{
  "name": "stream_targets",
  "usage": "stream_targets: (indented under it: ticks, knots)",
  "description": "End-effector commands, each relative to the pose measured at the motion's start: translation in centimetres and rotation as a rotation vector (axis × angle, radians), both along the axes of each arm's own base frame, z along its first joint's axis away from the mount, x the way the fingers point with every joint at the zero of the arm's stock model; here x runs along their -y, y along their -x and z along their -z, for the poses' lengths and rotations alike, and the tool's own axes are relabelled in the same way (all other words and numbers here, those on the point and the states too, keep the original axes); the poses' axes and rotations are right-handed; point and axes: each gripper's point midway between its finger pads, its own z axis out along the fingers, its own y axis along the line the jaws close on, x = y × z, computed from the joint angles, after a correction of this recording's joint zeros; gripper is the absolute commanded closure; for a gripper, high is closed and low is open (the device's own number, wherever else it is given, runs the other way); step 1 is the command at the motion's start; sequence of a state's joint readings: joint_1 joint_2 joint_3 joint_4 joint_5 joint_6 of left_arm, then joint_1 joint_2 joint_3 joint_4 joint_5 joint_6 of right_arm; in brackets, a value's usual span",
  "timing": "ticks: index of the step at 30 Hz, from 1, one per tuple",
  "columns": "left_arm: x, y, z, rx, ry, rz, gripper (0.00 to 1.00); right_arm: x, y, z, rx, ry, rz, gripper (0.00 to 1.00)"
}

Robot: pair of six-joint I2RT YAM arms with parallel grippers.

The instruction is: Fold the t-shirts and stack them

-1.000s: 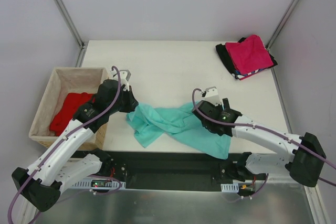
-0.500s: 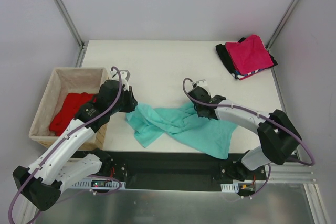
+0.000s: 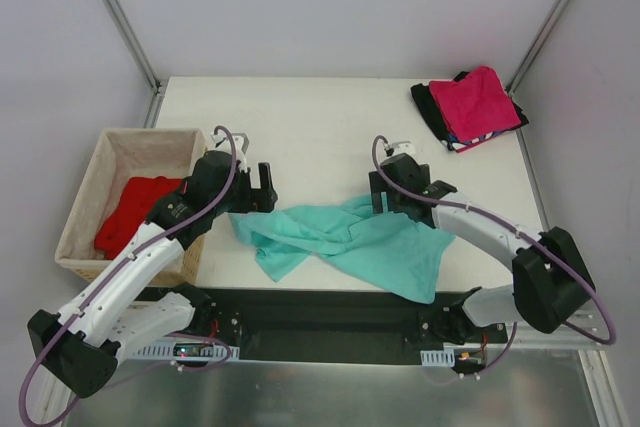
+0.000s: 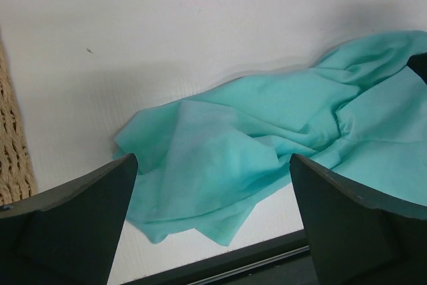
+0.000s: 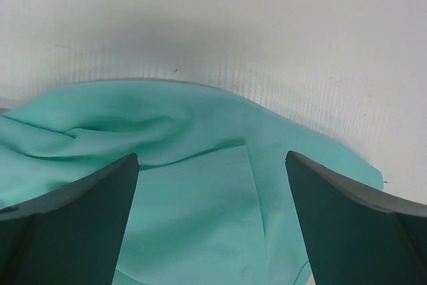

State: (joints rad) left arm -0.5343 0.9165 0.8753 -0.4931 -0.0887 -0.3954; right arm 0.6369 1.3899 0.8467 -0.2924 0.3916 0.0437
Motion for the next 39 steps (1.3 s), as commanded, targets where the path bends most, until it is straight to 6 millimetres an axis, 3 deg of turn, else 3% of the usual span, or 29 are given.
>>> stream_targets:
  ticks: [1,4,8,14,25,31,39]
  knots:
    - [-0.7,-0.7,-0.9,0.043,-0.001,-0.031,0.01,-0.4,-1.2,-3.3,0.15,-0.103,0.035,0.03]
    - [-0.8,-0.7,-1.1,0.047,0.004,-0.039,0.01,0.1,-1.6,-5.4,0.234,-0.155,0.084,0.03]
    - [-1.0,-0.8,-1.2,0.052,0.02,-0.067,0.01,-0.2,-1.3,-5.9,0.222,-0.179,0.063,0.03]
    - [-0.2,-0.4,-0.1,0.006,0.032,-0.034,0.05,0.4,-0.3,-3.5,0.089,-0.08,0.055,0.04]
    - [-1.7,-0.6,1.4,-0.028,-0.034,-0.108,0.09,0.6,0.2,1.1,-0.026,-0.059,0.067,0.01]
    - [-2.0,-0.7,1.5,-0.03,-0.049,-0.119,0.11,0.3,0.1,2.7,-0.071,-0.083,0.075,0.2]
    - [-2.5,-0.7,1.9,-0.042,-0.062,-0.14,0.11,0.9,-0.2,3.3,-0.08,-0.093,0.1,0.33]
